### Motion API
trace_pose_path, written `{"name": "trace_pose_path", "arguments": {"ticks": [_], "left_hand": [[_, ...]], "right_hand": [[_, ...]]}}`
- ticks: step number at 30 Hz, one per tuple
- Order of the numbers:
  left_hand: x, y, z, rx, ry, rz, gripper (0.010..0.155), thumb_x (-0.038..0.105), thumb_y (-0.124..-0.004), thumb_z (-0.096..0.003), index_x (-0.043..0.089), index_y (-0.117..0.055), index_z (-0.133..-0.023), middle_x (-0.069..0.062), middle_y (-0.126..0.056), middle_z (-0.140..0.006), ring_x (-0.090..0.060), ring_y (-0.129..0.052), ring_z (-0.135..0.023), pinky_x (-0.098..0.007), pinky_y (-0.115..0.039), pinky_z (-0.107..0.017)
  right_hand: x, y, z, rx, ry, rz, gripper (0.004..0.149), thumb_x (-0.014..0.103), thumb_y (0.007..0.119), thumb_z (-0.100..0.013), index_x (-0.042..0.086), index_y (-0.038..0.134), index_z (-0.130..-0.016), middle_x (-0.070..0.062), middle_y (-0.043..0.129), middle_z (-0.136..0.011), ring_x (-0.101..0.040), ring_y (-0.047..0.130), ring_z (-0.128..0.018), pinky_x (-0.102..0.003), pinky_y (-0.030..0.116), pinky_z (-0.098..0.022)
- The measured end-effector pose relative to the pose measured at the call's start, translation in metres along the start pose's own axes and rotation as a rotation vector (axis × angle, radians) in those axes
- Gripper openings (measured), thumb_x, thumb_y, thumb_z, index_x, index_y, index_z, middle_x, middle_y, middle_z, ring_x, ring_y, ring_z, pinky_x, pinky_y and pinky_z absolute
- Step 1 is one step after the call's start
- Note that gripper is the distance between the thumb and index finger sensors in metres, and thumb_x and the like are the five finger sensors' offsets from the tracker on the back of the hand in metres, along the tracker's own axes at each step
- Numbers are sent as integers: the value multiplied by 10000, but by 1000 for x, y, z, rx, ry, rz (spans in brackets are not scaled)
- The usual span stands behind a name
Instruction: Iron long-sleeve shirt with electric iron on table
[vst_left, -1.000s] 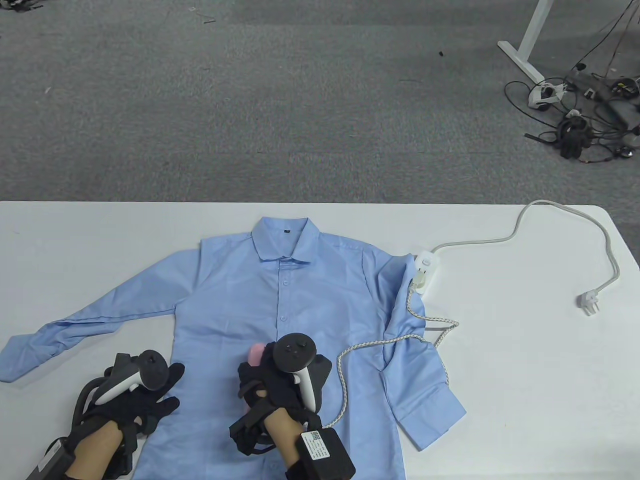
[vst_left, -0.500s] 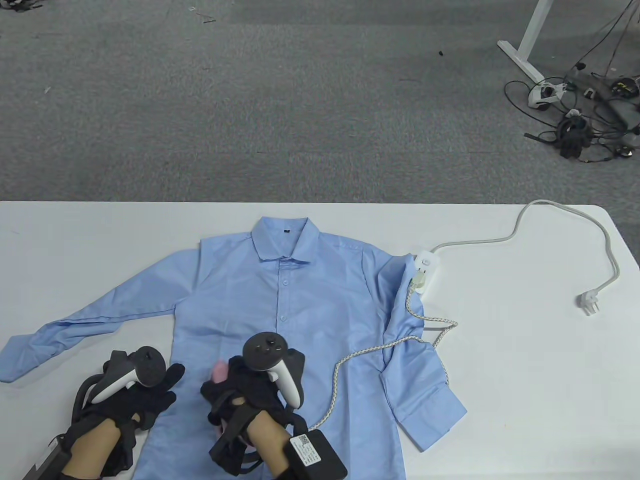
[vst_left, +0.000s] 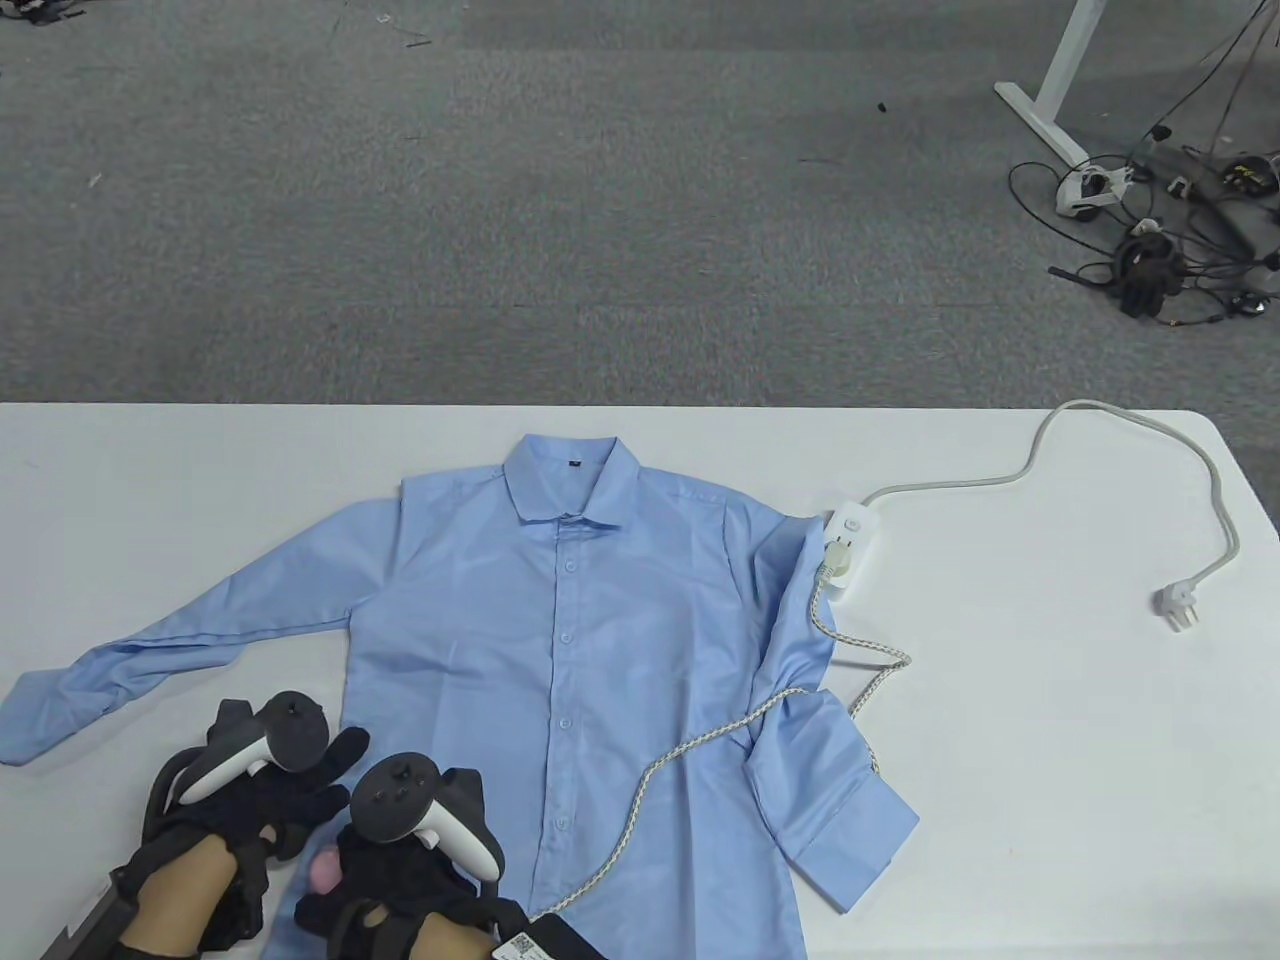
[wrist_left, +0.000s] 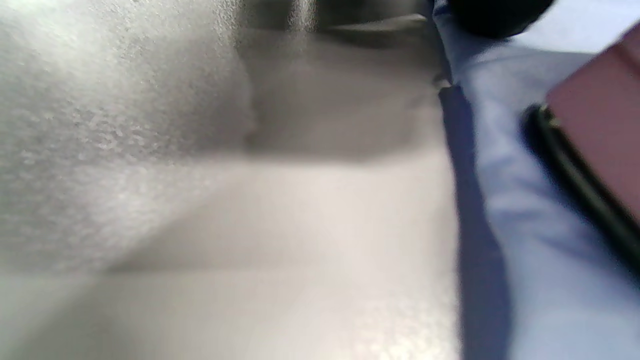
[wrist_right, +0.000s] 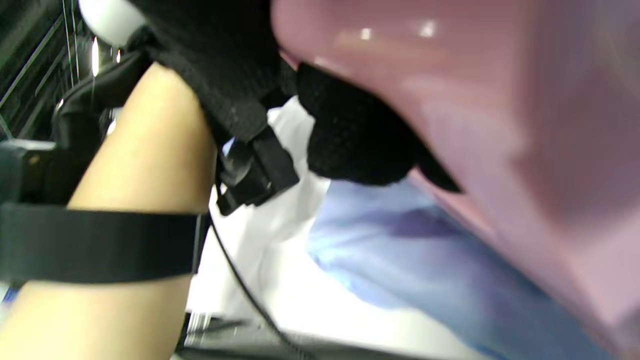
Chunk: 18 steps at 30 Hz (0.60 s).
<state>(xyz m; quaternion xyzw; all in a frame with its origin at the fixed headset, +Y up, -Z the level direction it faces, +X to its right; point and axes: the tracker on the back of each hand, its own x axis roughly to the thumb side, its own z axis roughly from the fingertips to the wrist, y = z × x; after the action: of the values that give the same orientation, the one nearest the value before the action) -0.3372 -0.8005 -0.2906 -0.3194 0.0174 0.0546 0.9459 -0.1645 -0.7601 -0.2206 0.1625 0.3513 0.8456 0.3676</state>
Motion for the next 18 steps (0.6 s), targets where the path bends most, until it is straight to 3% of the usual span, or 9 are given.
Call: {"name": "trace_pose_path", "arguments": {"ticks": [4, 18], "left_hand": [[1, -6, -2, -61, 2, -33, 746, 653, -597, -408, 600, -108, -970, 58, 90, -1135, -292, 70, -1100, -601, 16, -701], [1, -5, -2, -41, -8, -8, 744, 621, -632, -420, 591, -148, -984, 59, 55, -1147, -296, 42, -1108, -605, -2, -708]], "right_hand": [[-10, -8, 9, -107, 65, -68, 803, 338, 763, -468, -115, 316, -958, -176, 797, -674, -215, 1019, -406, -408, 947, -277], [-67, -55, 50, -396, 264, -314, 823, 349, 751, -465, -116, 277, -951, -171, 770, -706, -230, 1013, -451, -408, 948, -305]]}}
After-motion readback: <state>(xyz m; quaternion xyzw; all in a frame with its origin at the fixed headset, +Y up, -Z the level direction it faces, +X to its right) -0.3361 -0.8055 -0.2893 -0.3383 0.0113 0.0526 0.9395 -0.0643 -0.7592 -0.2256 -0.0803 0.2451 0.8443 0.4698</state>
